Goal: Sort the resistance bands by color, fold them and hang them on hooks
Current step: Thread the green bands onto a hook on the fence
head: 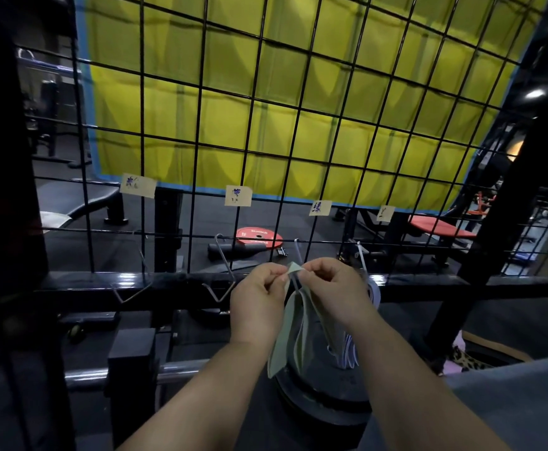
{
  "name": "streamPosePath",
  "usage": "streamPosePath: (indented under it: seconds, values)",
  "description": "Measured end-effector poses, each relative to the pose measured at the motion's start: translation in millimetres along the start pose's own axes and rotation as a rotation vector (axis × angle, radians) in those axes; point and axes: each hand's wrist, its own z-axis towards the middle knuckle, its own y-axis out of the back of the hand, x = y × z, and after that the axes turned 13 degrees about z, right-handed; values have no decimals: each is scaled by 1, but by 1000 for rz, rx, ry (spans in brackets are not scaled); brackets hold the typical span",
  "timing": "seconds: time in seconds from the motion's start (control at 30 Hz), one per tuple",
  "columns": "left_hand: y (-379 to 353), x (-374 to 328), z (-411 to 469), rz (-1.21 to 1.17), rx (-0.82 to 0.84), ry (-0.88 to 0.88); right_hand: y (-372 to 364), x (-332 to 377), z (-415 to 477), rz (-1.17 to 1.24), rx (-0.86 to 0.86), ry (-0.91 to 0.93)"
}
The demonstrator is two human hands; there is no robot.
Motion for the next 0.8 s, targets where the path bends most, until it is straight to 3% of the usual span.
streamPosePath:
  seconds: [0.8]
  values:
    - [1, -8, -3, -95, 146, 53, 7, -2, -4, 267, 68, -73]
